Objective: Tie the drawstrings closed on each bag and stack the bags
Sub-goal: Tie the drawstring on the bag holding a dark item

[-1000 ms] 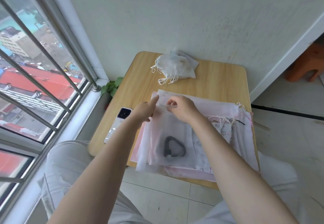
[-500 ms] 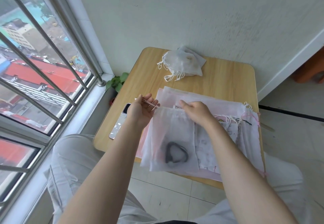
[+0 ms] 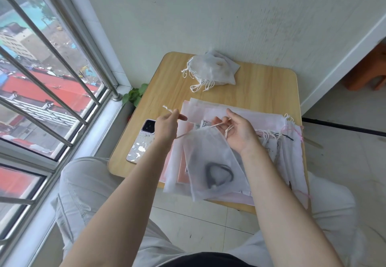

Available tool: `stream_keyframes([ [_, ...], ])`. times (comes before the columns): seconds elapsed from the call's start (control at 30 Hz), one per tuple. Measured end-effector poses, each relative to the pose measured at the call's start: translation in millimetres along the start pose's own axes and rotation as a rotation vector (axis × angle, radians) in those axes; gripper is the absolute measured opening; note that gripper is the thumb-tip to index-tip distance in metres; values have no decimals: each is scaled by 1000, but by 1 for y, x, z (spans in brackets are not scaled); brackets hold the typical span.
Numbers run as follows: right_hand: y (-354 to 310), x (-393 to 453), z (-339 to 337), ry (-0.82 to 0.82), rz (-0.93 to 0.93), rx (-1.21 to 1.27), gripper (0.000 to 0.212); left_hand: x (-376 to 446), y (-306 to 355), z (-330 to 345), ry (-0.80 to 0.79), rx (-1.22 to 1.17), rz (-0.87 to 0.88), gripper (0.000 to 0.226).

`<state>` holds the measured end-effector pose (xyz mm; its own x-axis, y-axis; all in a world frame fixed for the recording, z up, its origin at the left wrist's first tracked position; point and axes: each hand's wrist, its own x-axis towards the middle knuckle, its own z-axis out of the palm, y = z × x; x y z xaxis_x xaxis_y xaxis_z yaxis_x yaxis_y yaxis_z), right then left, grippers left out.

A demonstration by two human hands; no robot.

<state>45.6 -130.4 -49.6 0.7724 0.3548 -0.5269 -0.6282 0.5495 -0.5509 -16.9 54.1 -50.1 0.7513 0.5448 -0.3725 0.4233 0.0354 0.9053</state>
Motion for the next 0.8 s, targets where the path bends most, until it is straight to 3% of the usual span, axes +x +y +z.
stream_keyframes([
  [0.07,-1,0,-3,-5,36,-24,35,-2,0,0,38,188,75,40],
  [0.27,1,6,-8,105,-19,-439,34,6,9,-8,147,333,202,38],
  [0.4,-10,6,4,151,-110,-308,22,11,21,-6,99,289,236,31],
  [0.47,-18,6,5,144,-152,-355,18,15,20,-7,54,266,219,58],
  [0.53,-21,5,4,149,-196,-520,40,12,20,-4,51,298,158,85],
  [0.57,-19,3,4,172,-230,-628,50,9,19,-3,66,342,142,80],
  [0.6,-17,2,3,210,-264,-733,53,7,19,-3,73,418,144,59],
  [0.63,-15,0,3,249,-290,-833,48,6,19,-4,74,506,136,34],
  [0.67,-13,-1,2,280,-306,-937,37,4,20,-5,66,587,129,27],
  [0.73,-10,-2,3,257,-272,-1116,28,-1,20,-7,-36,724,38,49],
  [0.8,-7,-8,7,160,-176,-1280,42,-7,22,-4,-172,824,-26,60],
])
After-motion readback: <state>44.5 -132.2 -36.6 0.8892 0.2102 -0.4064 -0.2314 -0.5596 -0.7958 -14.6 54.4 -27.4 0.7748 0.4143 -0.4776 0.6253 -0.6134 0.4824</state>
